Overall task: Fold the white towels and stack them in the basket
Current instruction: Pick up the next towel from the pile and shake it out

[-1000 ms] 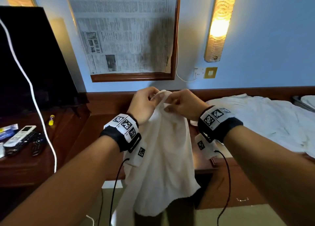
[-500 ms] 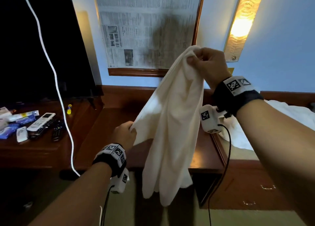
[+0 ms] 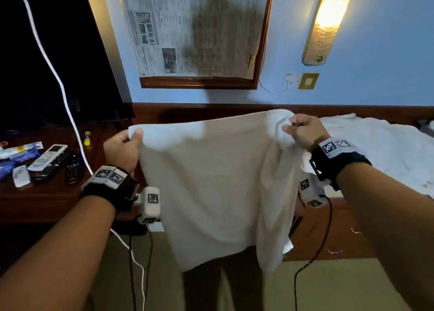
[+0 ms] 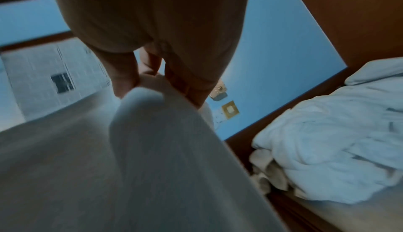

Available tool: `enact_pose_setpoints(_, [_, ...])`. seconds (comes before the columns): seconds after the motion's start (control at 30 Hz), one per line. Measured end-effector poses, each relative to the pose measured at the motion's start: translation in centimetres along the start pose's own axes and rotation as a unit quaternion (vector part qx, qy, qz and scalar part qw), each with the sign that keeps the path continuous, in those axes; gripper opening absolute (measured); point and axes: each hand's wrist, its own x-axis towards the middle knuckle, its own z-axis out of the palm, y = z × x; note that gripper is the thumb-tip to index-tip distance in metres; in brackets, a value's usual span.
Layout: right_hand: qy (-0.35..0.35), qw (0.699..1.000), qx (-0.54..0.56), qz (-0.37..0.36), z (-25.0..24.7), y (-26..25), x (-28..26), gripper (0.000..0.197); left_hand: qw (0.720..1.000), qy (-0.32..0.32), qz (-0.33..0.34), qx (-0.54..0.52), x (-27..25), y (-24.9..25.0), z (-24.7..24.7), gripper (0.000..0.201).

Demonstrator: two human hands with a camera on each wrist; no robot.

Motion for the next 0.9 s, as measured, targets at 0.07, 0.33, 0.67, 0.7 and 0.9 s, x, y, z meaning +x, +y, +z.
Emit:
enact_pose_setpoints(0.07, [-0.013,0.999,-0.034,0.017,0.5,2.9,-1.0,0.019,0.999,-0.032,0.002,0.032,0.9,-0.4,0.1,0.018])
enact_pose_setpoints(0.33, [0.083,0.972,-0.164,0.146,-0.1,14.4,-6.5,0.017,0.947,-0.113,-0.101,0.282,0.7,-8.7,-4.8,0.024])
enact_pose_setpoints(0.67, [0.234,0.945,-0.107,0.200,-0.5,14.4,-6.8,0.026,0.953,0.007,-0.267,0.142,2.4,-12.2,-9.1,0.045])
enact_pose_setpoints(0.7, [0.244,0.943,-0.093,0.206,-0.2,13.9,-6.5,0.025,0.957,0.013,-0.272,0.103,2.2,-12.0,-8.7,0.046])
enact_pose_setpoints(0.9, [0.236,0.925,0.038,0.295,2.2,15.8,-5.7,0.008,0.928,0.042,-0.368,-0.045,2.5,-13.4,-7.7,0.046])
